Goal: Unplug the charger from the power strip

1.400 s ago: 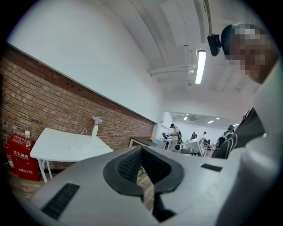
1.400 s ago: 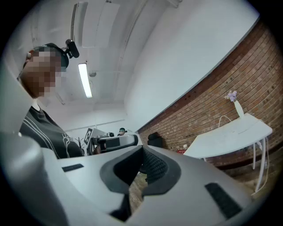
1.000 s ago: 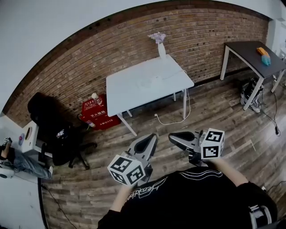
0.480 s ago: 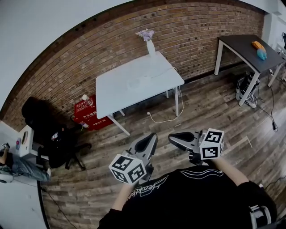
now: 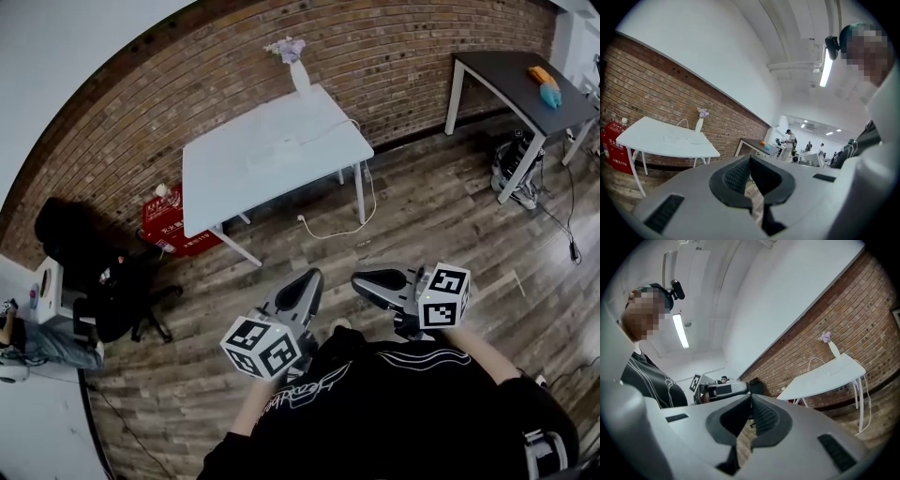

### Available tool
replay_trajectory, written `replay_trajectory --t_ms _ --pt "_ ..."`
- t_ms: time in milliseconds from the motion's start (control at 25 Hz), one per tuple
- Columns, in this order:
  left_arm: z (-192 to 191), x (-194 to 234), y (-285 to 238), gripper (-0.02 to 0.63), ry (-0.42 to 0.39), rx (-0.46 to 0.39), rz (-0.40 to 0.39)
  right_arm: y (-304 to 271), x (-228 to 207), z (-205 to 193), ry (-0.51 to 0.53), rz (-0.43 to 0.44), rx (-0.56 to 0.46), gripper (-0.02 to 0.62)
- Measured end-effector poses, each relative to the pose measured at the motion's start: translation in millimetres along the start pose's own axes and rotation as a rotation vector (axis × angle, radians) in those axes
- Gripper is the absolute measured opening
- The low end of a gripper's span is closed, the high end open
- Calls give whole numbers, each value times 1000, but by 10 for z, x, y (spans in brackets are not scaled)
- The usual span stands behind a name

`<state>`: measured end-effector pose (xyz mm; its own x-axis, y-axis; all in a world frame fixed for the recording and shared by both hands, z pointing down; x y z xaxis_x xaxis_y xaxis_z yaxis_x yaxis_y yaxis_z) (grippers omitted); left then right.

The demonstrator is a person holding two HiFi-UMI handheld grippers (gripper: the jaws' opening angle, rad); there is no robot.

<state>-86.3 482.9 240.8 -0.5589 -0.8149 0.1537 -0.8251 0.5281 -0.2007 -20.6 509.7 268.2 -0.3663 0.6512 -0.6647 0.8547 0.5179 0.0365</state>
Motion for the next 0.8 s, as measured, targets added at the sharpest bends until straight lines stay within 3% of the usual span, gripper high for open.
replay_trajectory --t_ms 360,600,800 --pt "-118 563 -476 5 22 30 19 -176 -577 156 -46 -29 -5 -2" --pt "-28 1310 -1058 5 70 40 33 -435 -1256 528 -89 -67 1 -2" --pt "82 2046 -1595 6 58 58 70 -769 -1945 900 -132 -87 19 -2"
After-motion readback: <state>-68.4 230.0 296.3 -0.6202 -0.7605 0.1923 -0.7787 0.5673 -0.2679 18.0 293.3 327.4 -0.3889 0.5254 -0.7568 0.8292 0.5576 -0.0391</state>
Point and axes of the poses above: the fingertips, and each gripper's own axes: y backward along the fingers, x to its left, z out of its top, the point moved 1 cm from there along y, backward along the fingers, and after that the axes turned 13 degrees about -y, right-handed, at the moved point
